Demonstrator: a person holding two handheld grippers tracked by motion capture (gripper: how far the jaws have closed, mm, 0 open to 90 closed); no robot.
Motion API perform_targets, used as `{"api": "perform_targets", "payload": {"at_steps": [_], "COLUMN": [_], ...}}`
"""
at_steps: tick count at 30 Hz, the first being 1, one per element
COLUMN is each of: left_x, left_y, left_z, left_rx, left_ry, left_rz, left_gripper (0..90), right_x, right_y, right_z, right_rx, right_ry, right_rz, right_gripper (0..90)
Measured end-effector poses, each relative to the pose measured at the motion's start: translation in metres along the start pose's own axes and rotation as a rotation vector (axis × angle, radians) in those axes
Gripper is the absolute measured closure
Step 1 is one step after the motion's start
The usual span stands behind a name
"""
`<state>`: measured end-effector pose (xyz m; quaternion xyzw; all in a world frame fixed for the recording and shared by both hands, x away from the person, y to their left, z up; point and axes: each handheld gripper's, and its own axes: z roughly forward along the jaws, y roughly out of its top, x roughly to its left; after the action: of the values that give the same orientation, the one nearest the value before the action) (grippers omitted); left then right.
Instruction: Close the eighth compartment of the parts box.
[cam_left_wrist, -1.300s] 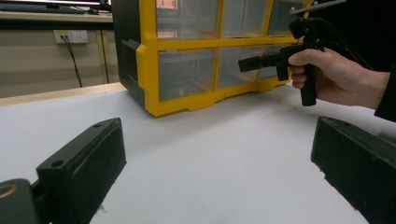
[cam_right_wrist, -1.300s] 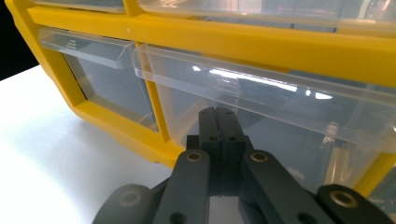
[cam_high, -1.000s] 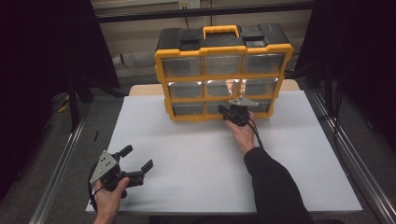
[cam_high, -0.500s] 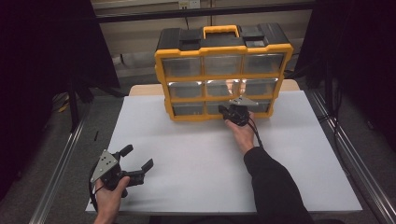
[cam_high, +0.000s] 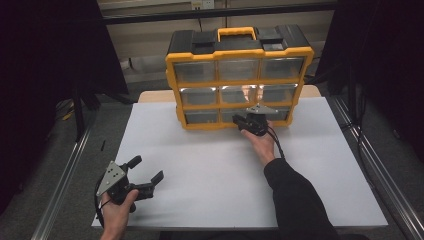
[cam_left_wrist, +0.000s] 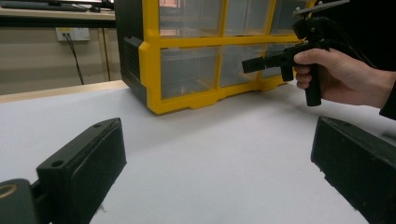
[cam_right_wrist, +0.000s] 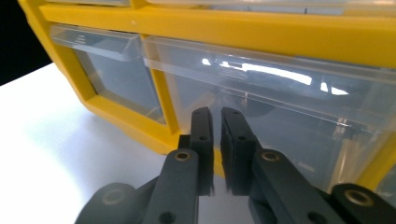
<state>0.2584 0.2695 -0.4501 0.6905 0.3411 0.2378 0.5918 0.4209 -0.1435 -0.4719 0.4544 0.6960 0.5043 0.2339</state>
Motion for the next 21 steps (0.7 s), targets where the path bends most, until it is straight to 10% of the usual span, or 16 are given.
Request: {"api": "perform_targets", "payload": {"at_steps": [21], "left_x": [-0.001], "left_y": [0.000], "left_z": [-0.001], "left_rx": [-0.002], "left_ry": [0.006], "left_rz": [0.005], "left_gripper": [3.0], "right_x": [0.000], "right_y": [-0.009], "right_z": [-0.029], "right_rx": [-0.032], "right_ry": [0.021], "right_rz": [0.015], "right_gripper": [10.7]}}
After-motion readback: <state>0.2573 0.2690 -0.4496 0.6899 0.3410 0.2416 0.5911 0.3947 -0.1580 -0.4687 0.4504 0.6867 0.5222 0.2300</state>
